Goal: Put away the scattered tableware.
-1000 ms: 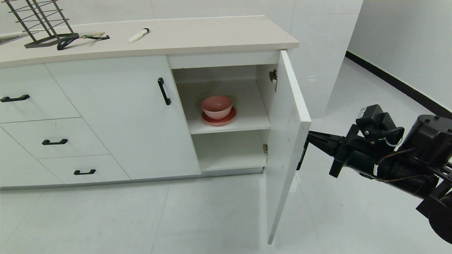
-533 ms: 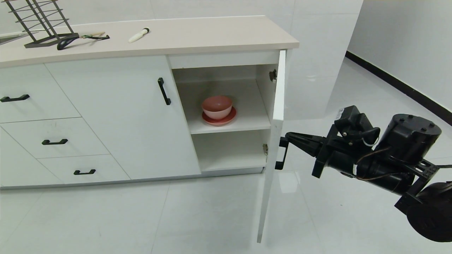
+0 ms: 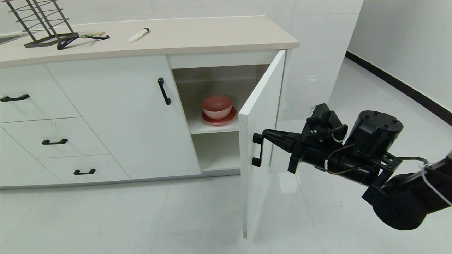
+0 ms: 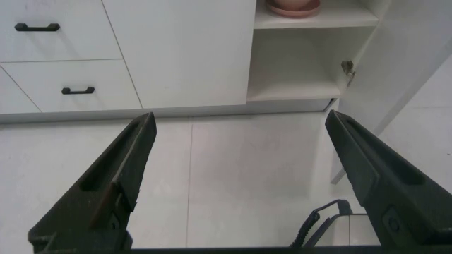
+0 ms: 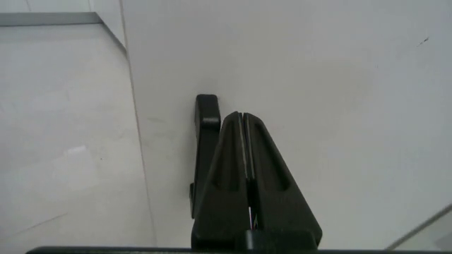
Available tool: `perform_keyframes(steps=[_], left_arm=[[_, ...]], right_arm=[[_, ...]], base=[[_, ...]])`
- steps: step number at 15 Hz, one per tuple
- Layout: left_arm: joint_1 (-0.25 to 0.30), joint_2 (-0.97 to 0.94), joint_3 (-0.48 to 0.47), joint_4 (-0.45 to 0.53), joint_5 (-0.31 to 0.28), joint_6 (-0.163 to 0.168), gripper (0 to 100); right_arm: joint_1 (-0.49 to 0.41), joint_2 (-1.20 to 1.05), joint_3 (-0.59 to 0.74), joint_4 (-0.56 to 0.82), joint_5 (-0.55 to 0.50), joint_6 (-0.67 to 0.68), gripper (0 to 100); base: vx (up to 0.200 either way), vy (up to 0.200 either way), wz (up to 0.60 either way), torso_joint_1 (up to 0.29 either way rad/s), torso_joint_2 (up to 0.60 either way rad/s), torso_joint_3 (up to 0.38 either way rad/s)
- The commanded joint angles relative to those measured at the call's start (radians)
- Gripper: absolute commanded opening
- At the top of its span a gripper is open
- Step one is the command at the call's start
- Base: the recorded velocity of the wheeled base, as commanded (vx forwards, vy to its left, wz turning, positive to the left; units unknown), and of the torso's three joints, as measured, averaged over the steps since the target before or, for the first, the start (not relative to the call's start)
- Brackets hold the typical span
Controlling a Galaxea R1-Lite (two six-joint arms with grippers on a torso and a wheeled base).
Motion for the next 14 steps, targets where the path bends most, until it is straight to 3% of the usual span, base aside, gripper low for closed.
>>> perform_keyframes(steps=[1,14], left_arm=[[0.000,0.000,-0.001,0.000,0.002,0.000,100],[0.000,0.000,-0.001,0.000,0.002,0.000,100]], right_arm=[[0.006,0.039,-0.039,0.000,-0.001,-0.001,0],[0.050,0.111,-0.166,-0.003,0.000,-0.001,0]], base=[[0.000,0.000,0.00,0.000,0.00,0.000],[0.000,0.000,0.00,0.000,0.00,0.000]])
